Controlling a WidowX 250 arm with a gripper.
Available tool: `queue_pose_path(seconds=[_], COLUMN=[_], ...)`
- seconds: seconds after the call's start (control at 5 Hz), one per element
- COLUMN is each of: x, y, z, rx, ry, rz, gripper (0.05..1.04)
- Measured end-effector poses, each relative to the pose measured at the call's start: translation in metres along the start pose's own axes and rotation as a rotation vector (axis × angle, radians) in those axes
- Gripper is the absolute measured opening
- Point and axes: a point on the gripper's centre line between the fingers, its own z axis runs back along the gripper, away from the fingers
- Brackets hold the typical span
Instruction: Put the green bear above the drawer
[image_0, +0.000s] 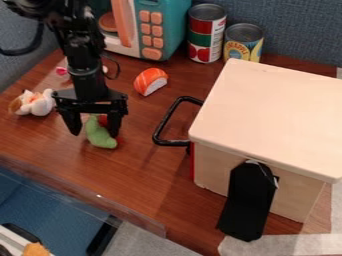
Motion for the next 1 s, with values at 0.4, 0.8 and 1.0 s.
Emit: queue_pose_path(seconds=[0.4, 0.8, 1.0], x=[-0.009, -0.012, -0.028], y=[0.002, -0.019, -0.064], z=[0.004, 0.097, 0.135], rx=[-0.010, -0.172, -0.233], ry=[-0.009, -0.042, -0.034], rz=[0.008, 0.048, -0.046], gripper=[0.511, 0.474, 0.474])
